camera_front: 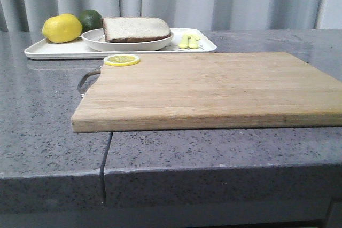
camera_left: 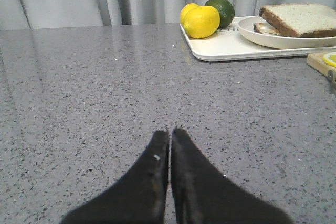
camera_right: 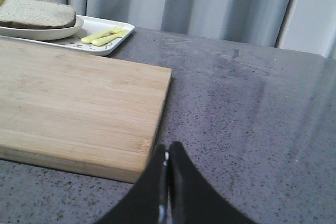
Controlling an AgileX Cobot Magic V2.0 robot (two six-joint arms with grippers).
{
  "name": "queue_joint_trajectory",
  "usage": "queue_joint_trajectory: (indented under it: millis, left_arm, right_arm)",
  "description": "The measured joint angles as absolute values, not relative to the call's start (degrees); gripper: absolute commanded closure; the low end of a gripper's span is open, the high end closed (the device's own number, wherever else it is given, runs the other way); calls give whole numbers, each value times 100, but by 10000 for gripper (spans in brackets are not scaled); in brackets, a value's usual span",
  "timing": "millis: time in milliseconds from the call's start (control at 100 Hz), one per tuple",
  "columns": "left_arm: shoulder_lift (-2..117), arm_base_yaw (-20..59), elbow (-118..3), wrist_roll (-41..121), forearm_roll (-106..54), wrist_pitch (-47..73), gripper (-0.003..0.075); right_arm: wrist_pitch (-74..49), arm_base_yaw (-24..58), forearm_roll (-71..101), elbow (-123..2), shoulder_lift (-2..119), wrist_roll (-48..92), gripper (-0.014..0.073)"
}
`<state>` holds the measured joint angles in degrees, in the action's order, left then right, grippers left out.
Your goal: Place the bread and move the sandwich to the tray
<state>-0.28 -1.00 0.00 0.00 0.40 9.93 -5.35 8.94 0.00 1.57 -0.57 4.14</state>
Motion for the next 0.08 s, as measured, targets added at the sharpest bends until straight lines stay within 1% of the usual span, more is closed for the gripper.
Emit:
queue_joint_trajectory:
  millis: [80]
  left_arm:
    - [-28, -100, 0, 0, 40, 993, 740]
  right_arm:
    - [-535, 894, 0, 157, -57, 414, 663]
